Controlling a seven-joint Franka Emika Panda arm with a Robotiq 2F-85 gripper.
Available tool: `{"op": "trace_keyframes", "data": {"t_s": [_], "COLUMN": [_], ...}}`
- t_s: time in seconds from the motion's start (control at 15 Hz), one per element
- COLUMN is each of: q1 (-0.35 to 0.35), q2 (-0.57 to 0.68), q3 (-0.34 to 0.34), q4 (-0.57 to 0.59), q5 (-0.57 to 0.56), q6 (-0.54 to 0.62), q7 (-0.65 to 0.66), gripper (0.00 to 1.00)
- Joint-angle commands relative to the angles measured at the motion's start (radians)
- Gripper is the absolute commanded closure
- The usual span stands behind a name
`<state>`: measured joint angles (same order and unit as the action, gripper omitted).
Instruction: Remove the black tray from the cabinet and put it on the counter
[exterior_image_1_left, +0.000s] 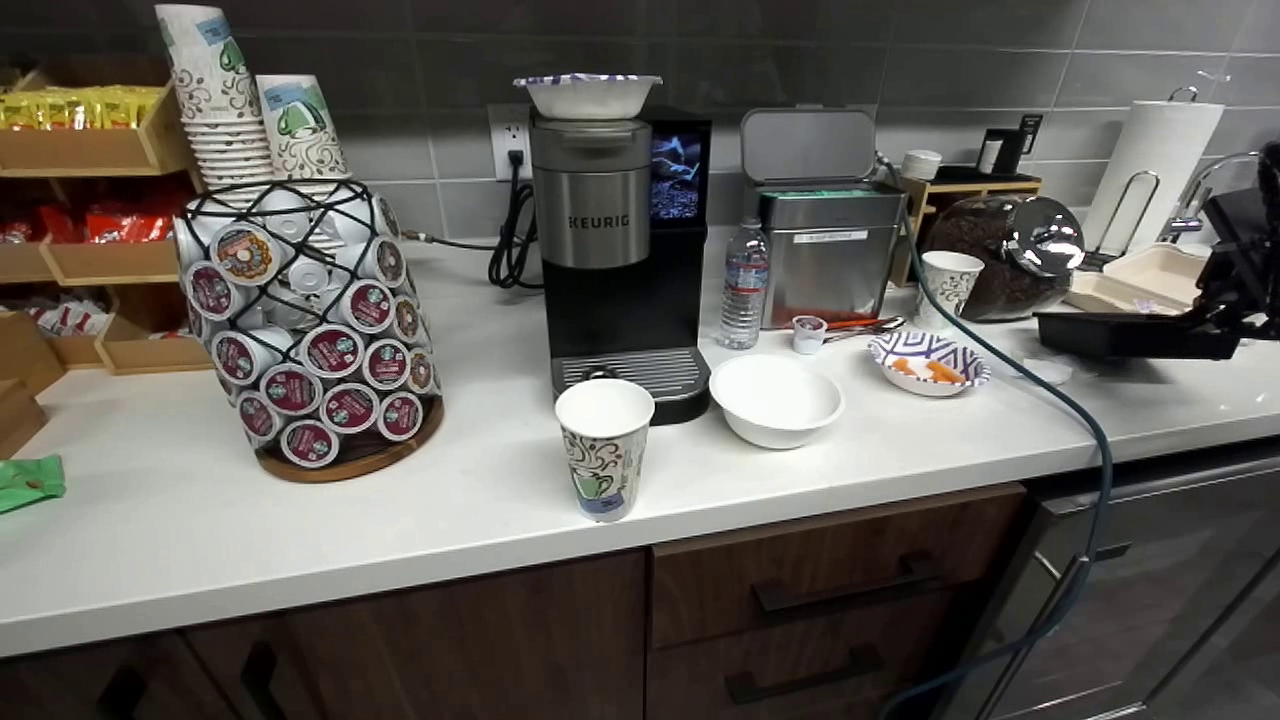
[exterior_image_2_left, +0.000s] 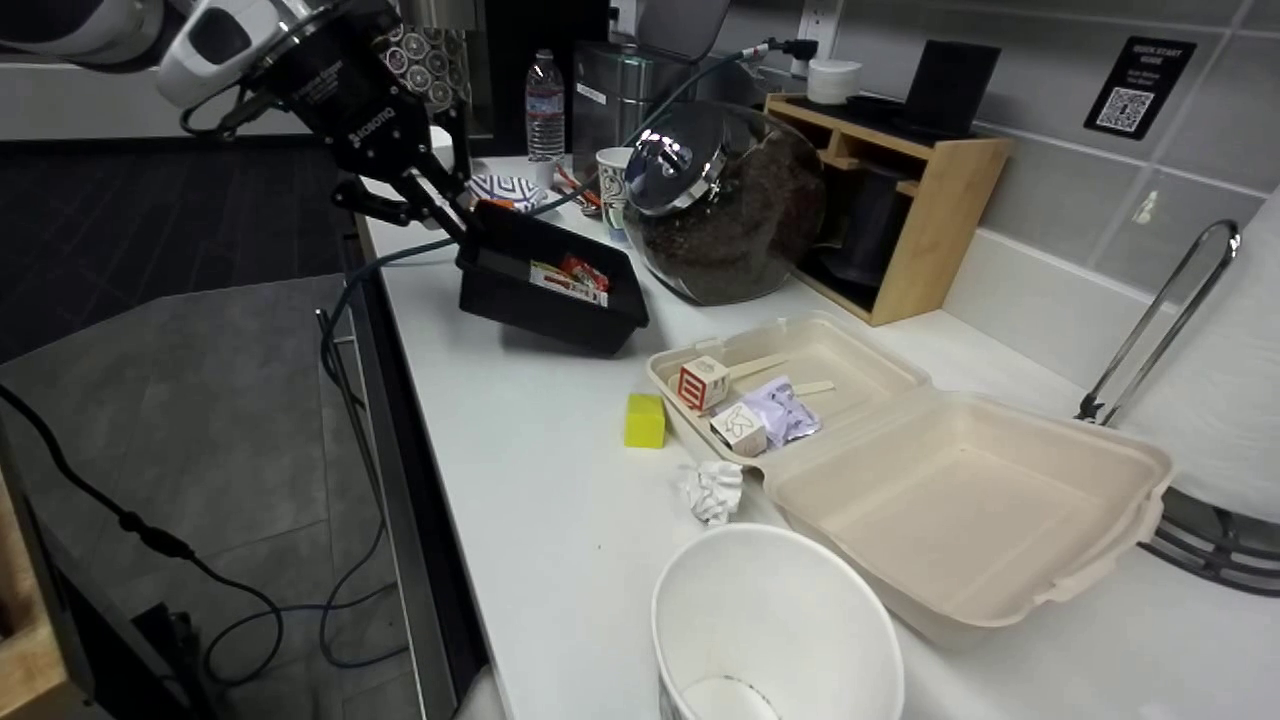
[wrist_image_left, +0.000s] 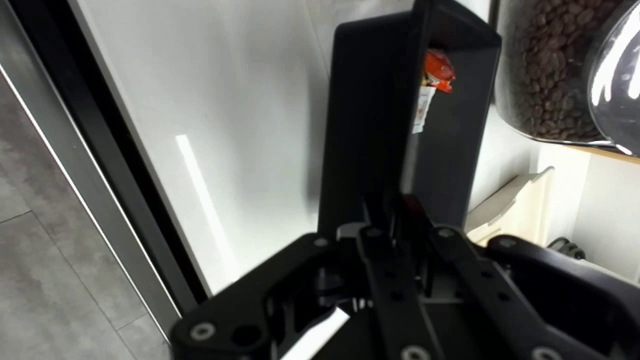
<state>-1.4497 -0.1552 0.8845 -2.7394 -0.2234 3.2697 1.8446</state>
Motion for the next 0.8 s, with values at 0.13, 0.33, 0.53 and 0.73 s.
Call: {"op": "trace_keyframes", "data": {"t_s": [0.13, 0.33, 0.53, 0.73], "q1": [-0.005, 0.038, 0.058, -0.056], "q2": [0.117, 0.197, 0.263, 0.332], "q3": [0.000, -0.053, -0.044, 0.152], "q4": [0.059, 0.125, 0.176, 0.217], "q5": [-0.017, 0.059, 0.297, 0.548], "q6": [-0.141, -0.244, -0.202, -0.086], "q7": [-0.047, -0.152, -0.346, -0.510], "gripper": [0.39, 0.17, 0.00, 0.00]}}
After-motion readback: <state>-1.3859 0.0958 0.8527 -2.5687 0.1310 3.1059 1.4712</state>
